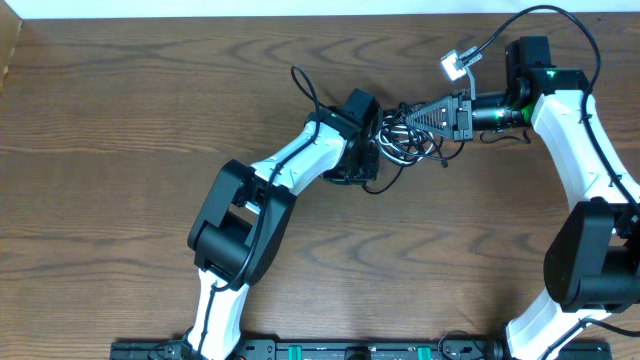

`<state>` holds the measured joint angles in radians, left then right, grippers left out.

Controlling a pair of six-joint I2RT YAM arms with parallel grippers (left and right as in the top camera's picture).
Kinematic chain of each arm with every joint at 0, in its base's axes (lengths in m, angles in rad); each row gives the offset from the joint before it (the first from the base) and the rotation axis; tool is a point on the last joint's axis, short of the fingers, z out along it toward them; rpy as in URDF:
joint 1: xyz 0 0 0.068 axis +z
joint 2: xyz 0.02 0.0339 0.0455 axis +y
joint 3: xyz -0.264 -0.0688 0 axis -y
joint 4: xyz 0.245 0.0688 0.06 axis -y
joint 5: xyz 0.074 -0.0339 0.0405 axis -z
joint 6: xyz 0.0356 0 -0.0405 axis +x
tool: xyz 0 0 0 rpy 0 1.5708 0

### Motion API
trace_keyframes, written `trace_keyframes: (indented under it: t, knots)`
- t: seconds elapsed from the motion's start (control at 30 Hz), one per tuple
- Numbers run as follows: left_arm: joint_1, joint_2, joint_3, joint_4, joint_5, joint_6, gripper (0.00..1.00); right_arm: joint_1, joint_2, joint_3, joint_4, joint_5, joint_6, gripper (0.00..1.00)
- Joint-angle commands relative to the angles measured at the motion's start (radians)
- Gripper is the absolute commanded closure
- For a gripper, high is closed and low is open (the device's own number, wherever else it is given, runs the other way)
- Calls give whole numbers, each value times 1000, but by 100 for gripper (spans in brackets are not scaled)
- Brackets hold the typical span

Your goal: Untangle cables

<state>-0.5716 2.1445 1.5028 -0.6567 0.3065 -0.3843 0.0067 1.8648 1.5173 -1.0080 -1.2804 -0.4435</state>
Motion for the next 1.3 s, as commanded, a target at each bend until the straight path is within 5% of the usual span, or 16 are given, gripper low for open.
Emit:
trace_keyframes:
  t: [0.0,0.37,0.53,1.1,1.27]
  knots:
    - [16,27,-20,-51,-124,35,93,-1,-31,27,-9,-55,-36,99]
    - [214,-228,14,-86,126,175,91,3,-31,27,-32,109,-37,99]
    - [255,-332,14,-87,128,174,84,20,-31,27,-32,148,-37,99]
    - [238,-344,12,-113,198,332,43,34,-31,27,-60,234,-53,99]
    - [237,-344,12,-124,382,573,36,34,-31,27,-67,184,-53,99]
